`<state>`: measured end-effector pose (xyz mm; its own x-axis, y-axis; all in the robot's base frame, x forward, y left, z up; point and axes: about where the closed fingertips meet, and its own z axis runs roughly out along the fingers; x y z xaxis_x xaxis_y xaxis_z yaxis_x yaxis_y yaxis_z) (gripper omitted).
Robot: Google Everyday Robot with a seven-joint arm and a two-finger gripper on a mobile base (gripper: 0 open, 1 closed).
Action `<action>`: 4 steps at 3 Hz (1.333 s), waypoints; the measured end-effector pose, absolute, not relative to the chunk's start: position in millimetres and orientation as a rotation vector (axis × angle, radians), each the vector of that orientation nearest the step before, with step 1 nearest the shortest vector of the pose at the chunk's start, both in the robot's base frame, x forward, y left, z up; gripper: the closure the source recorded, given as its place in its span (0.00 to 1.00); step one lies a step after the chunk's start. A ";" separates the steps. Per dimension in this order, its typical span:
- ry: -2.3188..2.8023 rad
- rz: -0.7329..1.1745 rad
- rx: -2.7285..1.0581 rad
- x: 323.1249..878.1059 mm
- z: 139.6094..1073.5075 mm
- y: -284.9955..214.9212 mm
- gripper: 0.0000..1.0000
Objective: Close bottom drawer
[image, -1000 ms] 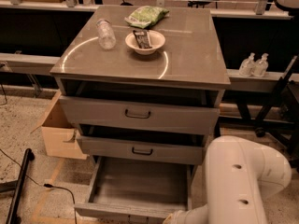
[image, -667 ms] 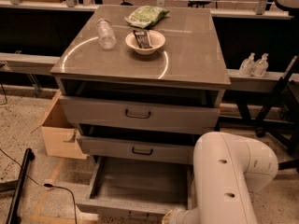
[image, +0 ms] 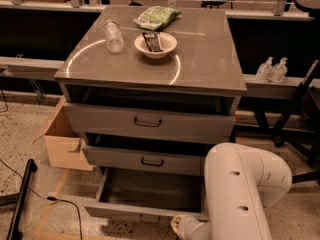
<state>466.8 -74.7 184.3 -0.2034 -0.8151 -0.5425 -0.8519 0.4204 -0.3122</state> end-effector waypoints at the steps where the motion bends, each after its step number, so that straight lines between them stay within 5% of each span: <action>1: 1.991 0.058 -1.332 492.3 181.8 -72.1 1.00; 4: 1.960 -0.054 -1.278 573.6 163.6 -93.2 1.00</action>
Offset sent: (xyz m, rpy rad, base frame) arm 0.0875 0.0038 -0.0113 0.0777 -0.1508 -0.0769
